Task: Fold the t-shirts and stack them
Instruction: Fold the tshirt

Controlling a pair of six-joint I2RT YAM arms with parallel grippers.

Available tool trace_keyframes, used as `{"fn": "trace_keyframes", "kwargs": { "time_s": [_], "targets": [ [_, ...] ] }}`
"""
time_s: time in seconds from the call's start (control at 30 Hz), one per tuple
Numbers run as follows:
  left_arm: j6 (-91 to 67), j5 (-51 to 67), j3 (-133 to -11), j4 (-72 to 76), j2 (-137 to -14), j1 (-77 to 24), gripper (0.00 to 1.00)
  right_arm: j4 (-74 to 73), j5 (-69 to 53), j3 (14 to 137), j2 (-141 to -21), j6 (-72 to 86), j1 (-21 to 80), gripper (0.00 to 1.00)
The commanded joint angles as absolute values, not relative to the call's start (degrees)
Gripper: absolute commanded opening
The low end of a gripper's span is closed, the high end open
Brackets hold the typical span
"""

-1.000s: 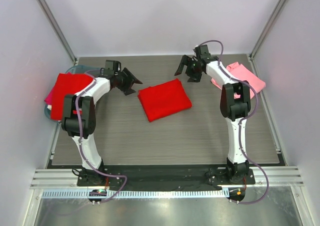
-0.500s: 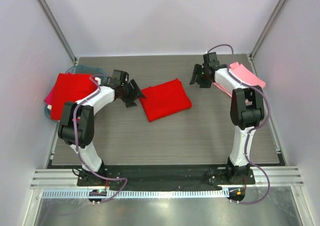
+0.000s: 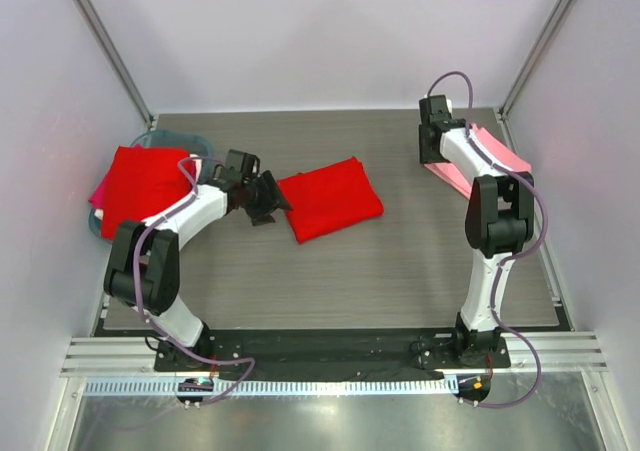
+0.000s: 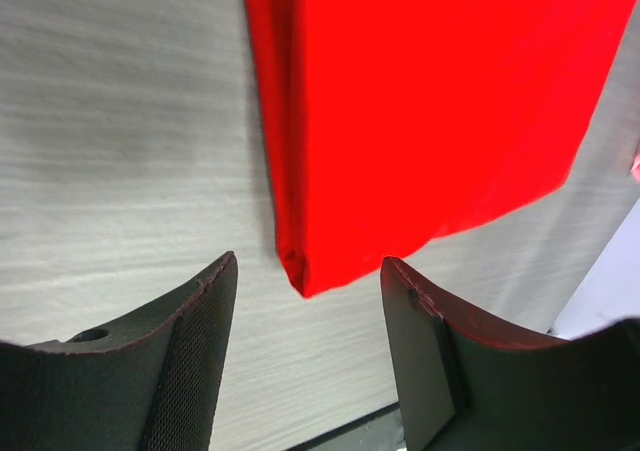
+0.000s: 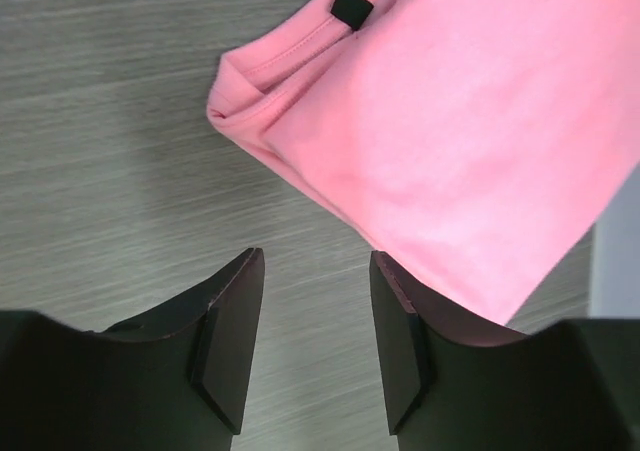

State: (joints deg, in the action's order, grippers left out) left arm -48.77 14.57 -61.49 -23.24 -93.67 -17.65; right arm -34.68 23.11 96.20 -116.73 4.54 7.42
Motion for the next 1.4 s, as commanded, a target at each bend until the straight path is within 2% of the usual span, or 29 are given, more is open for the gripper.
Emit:
{"fn": "trace_keyframes", "kwargs": {
  "time_s": [0.0, 0.13, 0.53, 0.8, 0.83, 1.0, 1.13, 1.2, 1.33, 1.37],
  "targets": [
    [-48.2, 15.3, -60.8, -23.4, -91.1, -20.2, 0.60, -35.6, 27.5, 96.3, -114.3, -5.6, 8.8, 0.53],
    [-46.5, 14.5, -61.3, -26.1, -89.3, -20.5, 0.60, -35.5, 33.2, 97.9, -119.0, -11.4, 11.1, 0.53],
    [-46.9, 14.7, -60.5, -26.4, -88.6, -20.5, 0.59, -36.3, 35.3, 103.5, -127.6, -15.4, 11.3, 0.62],
    [-46.3, 13.8, -62.9, -27.2, -90.1, -20.6, 0.58, -36.2, 37.2, 107.0, -133.2, -17.1, 10.7, 0.56],
    [-46.2, 13.8, -63.3, -27.2, -90.3, -20.6, 0.58, -36.0, 37.5, 107.3, -133.8, -17.1, 10.4, 0.50],
    [-46.2, 14.1, -64.7, -27.4, -91.8, -20.6, 0.57, -35.6, 38.8, 110.1, -137.0, -16.8, 9.5, 0.36],
    [-46.7, 13.9, -64.2, -26.6, -91.7, -20.5, 0.57, -35.6, 36.0, 110.5, -136.2, -15.3, 9.8, 0.19],
    [-46.8, 13.9, -64.1, -26.3, -91.5, -20.5, 0.56, -35.5, 33.8, 110.6, -135.4, -14.3, 10.1, 0.16],
    [-46.9, 14.1, -64.0, -26.2, -91.5, -20.6, 0.55, -35.9, 33.5, 112.4, -135.2, -13.0, 10.6, 0.01],
    [-46.9, 14.1, -63.8, -26.1, -91.4, -20.6, 0.55, -36.2, 32.7, 112.8, -134.9, -12.7, 10.7, 0.01]
  ]
}}
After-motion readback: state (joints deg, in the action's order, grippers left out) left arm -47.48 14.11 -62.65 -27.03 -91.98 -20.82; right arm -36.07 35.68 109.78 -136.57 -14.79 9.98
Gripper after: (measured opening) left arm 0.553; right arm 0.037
